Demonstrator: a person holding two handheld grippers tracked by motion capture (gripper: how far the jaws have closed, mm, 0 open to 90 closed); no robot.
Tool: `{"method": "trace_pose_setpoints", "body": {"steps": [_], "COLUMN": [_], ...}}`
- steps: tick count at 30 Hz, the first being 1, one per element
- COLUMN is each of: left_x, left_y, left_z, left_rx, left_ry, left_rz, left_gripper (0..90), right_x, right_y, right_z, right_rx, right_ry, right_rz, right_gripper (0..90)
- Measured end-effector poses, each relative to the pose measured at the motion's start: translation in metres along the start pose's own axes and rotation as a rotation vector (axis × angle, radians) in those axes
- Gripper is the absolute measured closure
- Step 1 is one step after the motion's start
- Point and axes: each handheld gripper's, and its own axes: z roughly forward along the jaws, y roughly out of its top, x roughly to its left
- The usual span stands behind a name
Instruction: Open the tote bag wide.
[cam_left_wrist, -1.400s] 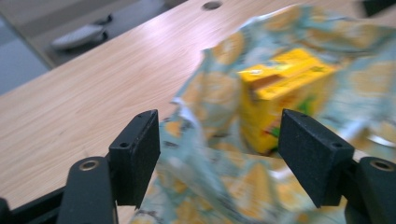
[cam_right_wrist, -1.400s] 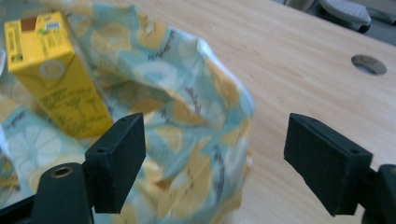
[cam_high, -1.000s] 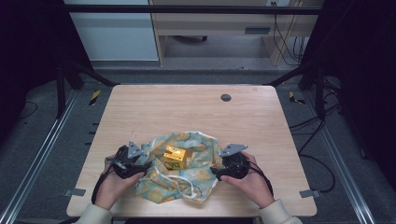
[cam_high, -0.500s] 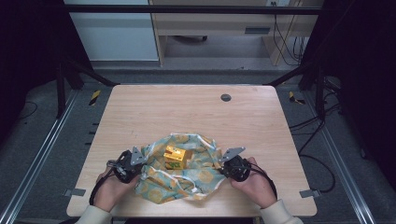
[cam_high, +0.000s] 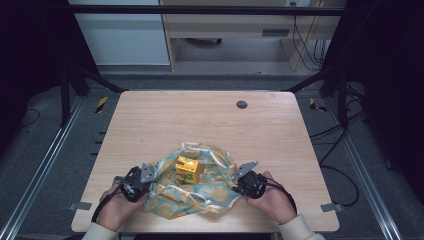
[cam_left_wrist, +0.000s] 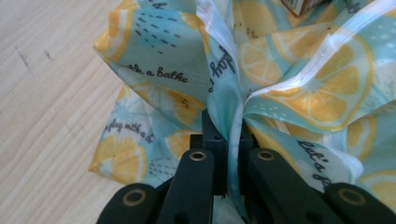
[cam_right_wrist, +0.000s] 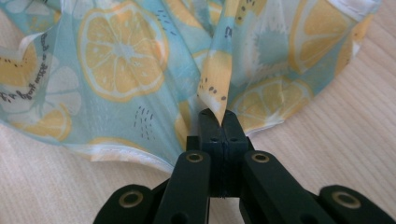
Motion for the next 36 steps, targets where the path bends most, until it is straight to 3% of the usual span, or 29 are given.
{"method": "trace_pose_setpoints", "body": {"steps": [3, 5, 8, 11, 13, 20, 22, 26, 30, 34, 36], "left_x": [-0.003, -0.009, -0.014, -0.008, -0.003, 0.011, 0.01, 0.008, 0.007, 0.009, 0.011], "left_y": [-0.001, 0.0, 0.0, -0.002, -0.004, -0.005, -0.005, -0.003, 0.0, 0.003, 0.003], "left_z": [0.0, 0.0, 0.0, -0.002, -0.004, -0.021, -0.028, -0.035, -0.042, -0.051, -0.054], "left_rx": [0.016, 0.057, 0.046, 0.005, -0.045, -0.209, -0.235, -0.274, -0.309, -0.375, -0.386], "left_ry": [-0.002, 0.017, 0.031, 0.023, 0.023, 0.008, 0.021, 0.012, 0.006, -0.012, 0.004], "left_rz": [0.01, 0.059, 0.075, 0.017, -0.026, -0.192, -0.198, -0.232, -0.248, -0.288, -0.289], "left_gripper": [90.0, 90.0, 89.5, 82.5, 75.0, 33.8, 28.8, 16.5, 11.6, 10.0, 9.8], "right_x": [0.0, 0.001, 0.003, 0.0, -0.002, -0.01, -0.012, -0.013, -0.02, -0.032, -0.037], "right_y": [-0.001, -0.002, -0.003, -0.004, -0.006, -0.008, -0.007, -0.003, -0.003, -0.008, -0.012], "right_z": [0.0, -0.001, -0.001, -0.003, -0.007, -0.025, -0.031, -0.045, -0.059, -0.07, -0.073], "right_rx": [-0.002, -0.007, -0.01, -0.019, -0.045, -0.166, -0.189, -0.258, -0.317, -0.374, -0.383], "right_ry": [-0.001, 0.009, -0.017, -0.028, -0.045, -0.14, -0.172, -0.168, -0.172, -0.187, -0.211], "right_rz": [-0.003, 0.0, -0.011, -0.002, 0.002, 0.063, 0.1, 0.146, 0.195, 0.244, 0.267], "right_gripper": [90.0, 90.0, 90.0, 88.8, 83.0, 43.5, 29.8, 18.0, 12.0, 10.0, 9.2]}}
